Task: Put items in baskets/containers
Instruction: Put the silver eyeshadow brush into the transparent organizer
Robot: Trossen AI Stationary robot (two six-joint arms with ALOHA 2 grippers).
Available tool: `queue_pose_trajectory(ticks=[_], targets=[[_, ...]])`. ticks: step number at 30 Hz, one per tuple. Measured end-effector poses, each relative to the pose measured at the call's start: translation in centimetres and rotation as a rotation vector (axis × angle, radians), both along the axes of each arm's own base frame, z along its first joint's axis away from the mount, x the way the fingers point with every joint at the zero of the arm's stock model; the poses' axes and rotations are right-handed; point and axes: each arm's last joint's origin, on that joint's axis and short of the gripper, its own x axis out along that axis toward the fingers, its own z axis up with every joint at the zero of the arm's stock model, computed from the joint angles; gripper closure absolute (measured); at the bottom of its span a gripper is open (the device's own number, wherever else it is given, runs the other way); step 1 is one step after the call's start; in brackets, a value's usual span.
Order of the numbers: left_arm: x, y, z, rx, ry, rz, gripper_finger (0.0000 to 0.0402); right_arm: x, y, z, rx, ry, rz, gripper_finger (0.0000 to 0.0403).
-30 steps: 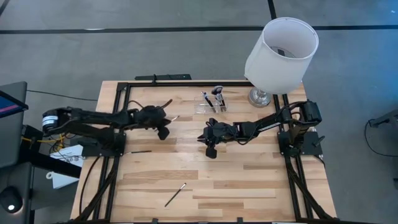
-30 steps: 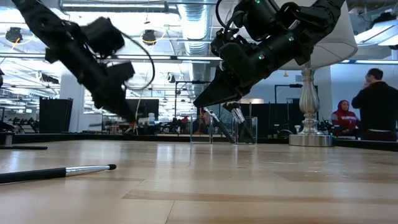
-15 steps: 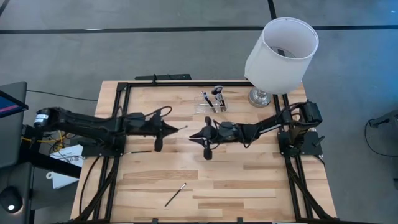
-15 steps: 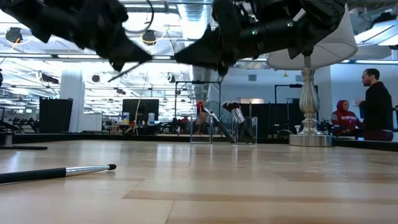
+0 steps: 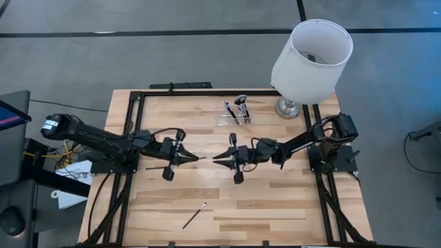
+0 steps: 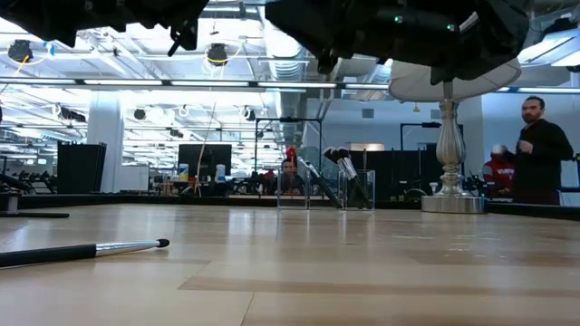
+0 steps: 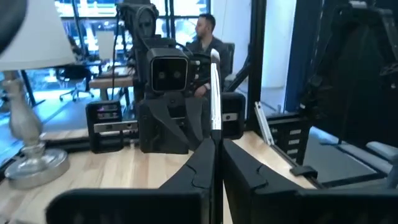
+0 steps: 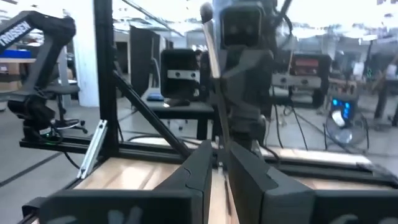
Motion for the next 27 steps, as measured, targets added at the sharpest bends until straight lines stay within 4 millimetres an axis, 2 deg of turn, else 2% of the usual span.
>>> queue_pose_trajectory(ticks=[9, 13, 21, 27], targets=[[2.4, -0.4, -1.5, -0.015, -0.084, 0.002, 0.0383, -0.8, 2.0, 1.5, -0.107, -0.086, 0.01, 0.035], [3.1, -0.5, -2.0, -0.022, -0.12, 0.002, 0.0383, -1.3, 2.5, 2.4, -0.108, -0.084, -0.021, 0.032], [4.0, -0.7, -3.1, -0.031, -0.157, 0.001, 0.0383, -1.3, 2.4, 2.3, -0.096, -0.064, -0.111, 0.0249], [4.4, -0.6, -3.5, -0.032, -0.154, 0.014, 0.0382, -1.3, 2.4, 2.6, -0.087, -0.088, -0.111, 0.0221]])
